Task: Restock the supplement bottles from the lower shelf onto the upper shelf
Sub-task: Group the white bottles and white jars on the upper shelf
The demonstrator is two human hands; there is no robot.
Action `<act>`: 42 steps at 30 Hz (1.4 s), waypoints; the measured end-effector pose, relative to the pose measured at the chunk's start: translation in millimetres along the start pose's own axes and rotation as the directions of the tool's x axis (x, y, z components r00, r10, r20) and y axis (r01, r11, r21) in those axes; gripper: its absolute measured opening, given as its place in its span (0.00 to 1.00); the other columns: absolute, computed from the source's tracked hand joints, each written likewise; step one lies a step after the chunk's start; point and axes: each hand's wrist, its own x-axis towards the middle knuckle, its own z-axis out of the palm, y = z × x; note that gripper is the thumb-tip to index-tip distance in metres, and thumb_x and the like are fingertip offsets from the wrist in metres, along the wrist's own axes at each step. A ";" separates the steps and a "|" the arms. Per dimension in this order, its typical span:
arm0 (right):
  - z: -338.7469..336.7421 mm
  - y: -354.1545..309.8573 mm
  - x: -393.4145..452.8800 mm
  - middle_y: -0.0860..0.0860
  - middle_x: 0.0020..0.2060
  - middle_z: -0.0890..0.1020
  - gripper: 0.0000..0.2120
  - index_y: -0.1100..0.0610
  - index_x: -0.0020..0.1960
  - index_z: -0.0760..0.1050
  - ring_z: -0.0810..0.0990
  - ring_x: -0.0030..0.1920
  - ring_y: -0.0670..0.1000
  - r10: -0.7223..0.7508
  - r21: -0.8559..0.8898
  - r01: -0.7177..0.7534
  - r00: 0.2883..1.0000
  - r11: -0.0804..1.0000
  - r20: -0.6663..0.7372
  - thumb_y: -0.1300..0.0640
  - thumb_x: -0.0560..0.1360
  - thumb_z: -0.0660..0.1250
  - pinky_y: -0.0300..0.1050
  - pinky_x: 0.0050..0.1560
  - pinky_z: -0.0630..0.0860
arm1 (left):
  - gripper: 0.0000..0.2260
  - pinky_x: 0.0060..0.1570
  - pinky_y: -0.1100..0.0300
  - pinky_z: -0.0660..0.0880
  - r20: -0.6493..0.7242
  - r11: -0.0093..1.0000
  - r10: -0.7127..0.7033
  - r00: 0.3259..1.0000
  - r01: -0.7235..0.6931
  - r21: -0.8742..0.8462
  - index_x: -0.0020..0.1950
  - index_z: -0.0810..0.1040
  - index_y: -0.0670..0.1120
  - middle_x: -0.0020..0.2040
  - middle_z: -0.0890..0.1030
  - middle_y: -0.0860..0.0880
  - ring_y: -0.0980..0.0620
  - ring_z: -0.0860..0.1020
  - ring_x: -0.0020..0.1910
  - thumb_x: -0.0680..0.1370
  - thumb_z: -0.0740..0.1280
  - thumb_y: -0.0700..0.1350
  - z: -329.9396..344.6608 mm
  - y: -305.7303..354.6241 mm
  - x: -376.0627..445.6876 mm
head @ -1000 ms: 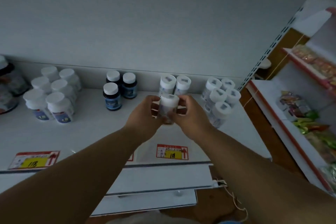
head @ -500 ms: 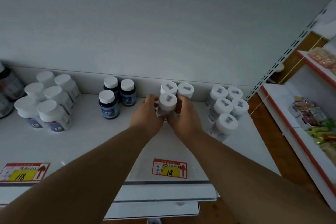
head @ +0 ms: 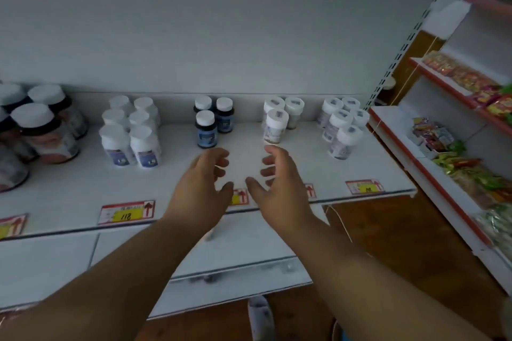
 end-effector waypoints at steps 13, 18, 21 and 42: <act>125.8 -78.3 -139.8 0.40 0.58 0.75 0.22 0.45 0.67 0.70 0.77 0.53 0.40 -0.076 0.091 0.044 0.920 0.995 0.384 0.52 0.76 0.72 0.30 0.51 0.76 | 0.24 0.44 0.74 0.71 -0.088 0.977 -0.208 0.974 0.211 0.034 0.67 0.72 0.50 0.55 0.77 0.56 0.59 0.75 0.49 0.74 0.74 0.40 -73.5 -116.3 -178.5; 174.6 -18.5 -136.1 0.41 0.59 0.76 0.22 0.46 0.67 0.70 0.78 0.53 0.41 -0.020 0.029 0.007 0.883 1.000 0.470 0.53 0.76 0.71 0.33 0.51 0.78 | 0.25 0.44 0.75 0.69 -0.083 0.948 -0.318 0.944 0.319 -0.007 0.69 0.70 0.51 0.58 0.76 0.57 0.61 0.74 0.50 0.75 0.73 0.41 -20.7 -169.7 -183.3; 212.1 30.6 -131.1 0.43 0.60 0.76 0.22 0.46 0.67 0.69 0.78 0.53 0.43 0.047 -0.030 -0.038 0.857 0.999 0.514 0.53 0.76 0.71 0.40 0.52 0.80 | 0.25 0.41 0.76 0.68 -0.079 0.910 -0.414 0.907 0.411 -0.052 0.70 0.69 0.52 0.60 0.76 0.55 0.60 0.74 0.51 0.76 0.72 0.41 25.6 -210.4 -176.9; 439.7 225.3 -23.8 0.54 0.57 0.81 0.18 0.53 0.66 0.71 0.80 0.55 0.56 0.304 -0.125 -0.279 0.821 0.952 0.483 0.46 0.79 0.62 0.50 0.51 0.75 | 0.23 0.61 0.60 0.70 -0.001 0.806 -0.571 0.821 0.561 -0.191 0.73 0.71 0.49 0.66 0.78 0.49 0.49 0.76 0.63 0.79 0.62 0.38 178.8 -441.3 -44.9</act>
